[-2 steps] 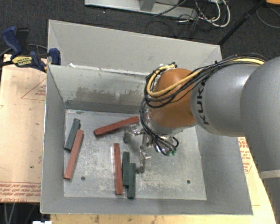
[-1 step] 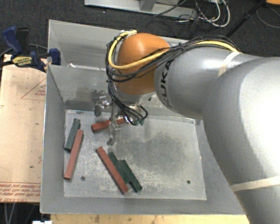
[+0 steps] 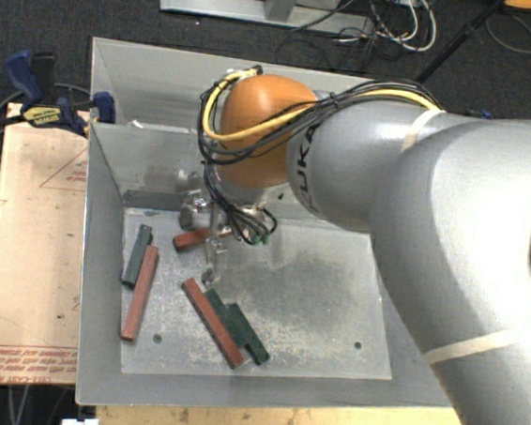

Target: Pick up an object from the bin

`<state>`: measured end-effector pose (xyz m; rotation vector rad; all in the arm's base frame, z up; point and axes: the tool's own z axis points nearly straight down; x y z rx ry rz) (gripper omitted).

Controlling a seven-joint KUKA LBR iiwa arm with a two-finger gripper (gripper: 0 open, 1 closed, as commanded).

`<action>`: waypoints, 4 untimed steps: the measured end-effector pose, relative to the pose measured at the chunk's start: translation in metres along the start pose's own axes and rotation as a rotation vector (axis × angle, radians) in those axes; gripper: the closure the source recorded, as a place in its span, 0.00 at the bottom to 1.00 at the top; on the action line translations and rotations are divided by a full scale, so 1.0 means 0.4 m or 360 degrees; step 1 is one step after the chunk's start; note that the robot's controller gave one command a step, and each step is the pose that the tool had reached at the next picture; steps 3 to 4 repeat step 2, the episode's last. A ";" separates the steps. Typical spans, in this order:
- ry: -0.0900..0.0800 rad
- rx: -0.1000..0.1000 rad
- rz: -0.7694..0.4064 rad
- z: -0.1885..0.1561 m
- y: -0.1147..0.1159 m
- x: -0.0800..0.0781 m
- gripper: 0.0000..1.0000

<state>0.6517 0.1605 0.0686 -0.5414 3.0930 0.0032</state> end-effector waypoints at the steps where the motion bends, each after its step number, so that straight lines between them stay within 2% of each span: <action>1: -0.0005 0.0001 0.0000 -0.006 0.000 -0.002 1.00; 2: -0.0010 0.0006 -0.0495 -0.337 -0.090 0.123 1.00; 4: -0.0010 0.0006 -0.0495 -0.337 -0.090 0.123 1.00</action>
Offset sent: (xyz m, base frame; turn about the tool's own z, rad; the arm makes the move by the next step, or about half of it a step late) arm 0.0000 0.0000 0.0000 0.0000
